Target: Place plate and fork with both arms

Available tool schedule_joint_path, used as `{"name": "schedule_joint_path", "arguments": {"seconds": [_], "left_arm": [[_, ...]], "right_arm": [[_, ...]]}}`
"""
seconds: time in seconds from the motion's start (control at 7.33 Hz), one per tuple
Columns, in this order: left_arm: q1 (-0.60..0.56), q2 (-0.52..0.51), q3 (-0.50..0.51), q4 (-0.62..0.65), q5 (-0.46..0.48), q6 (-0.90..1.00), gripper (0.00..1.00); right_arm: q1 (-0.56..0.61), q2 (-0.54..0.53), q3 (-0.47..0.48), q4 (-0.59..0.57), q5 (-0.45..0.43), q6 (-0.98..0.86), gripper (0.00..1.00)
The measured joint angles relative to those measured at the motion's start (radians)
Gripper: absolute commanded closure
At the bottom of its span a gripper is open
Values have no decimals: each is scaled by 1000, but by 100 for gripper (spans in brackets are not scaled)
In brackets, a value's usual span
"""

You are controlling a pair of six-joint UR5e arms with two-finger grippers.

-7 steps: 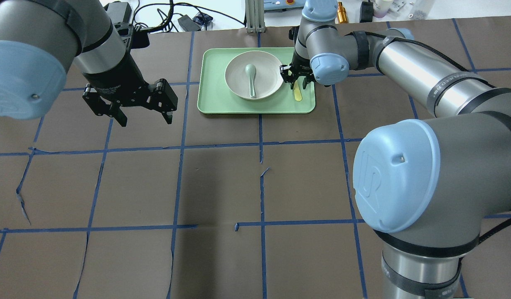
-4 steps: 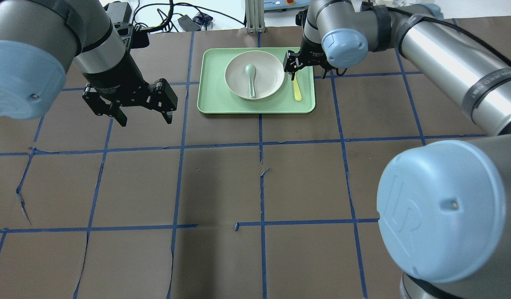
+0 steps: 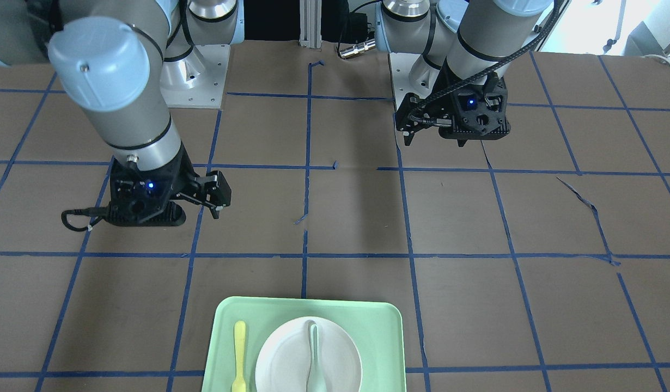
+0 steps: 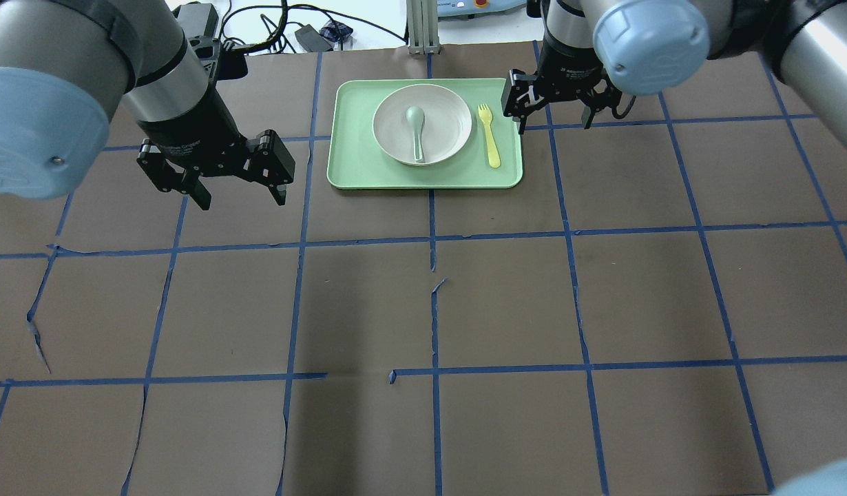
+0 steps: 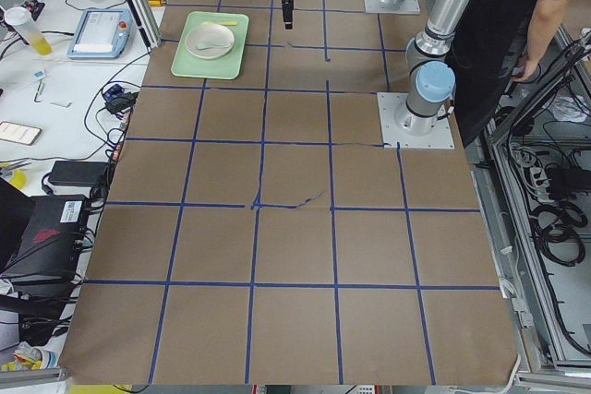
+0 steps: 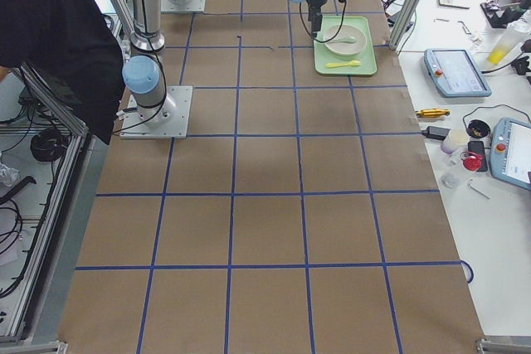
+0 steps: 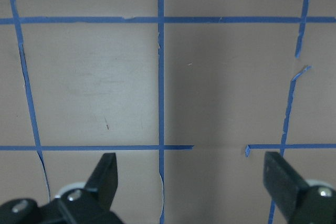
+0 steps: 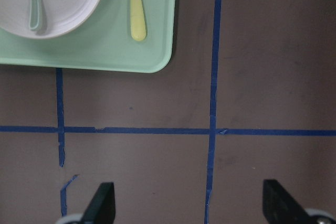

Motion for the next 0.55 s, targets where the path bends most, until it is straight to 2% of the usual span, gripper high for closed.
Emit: {"name": "schedule_joint_path", "arguments": {"seconds": [0.27,0.55], "left_arm": [[-5,-1,-5,0,0,0,0],[-7,3,-12,0,1,1,0]], "right_arm": [[-2,-120,81,10,-2,8,0],[-4,-162,85,59,4,10,0]]}}
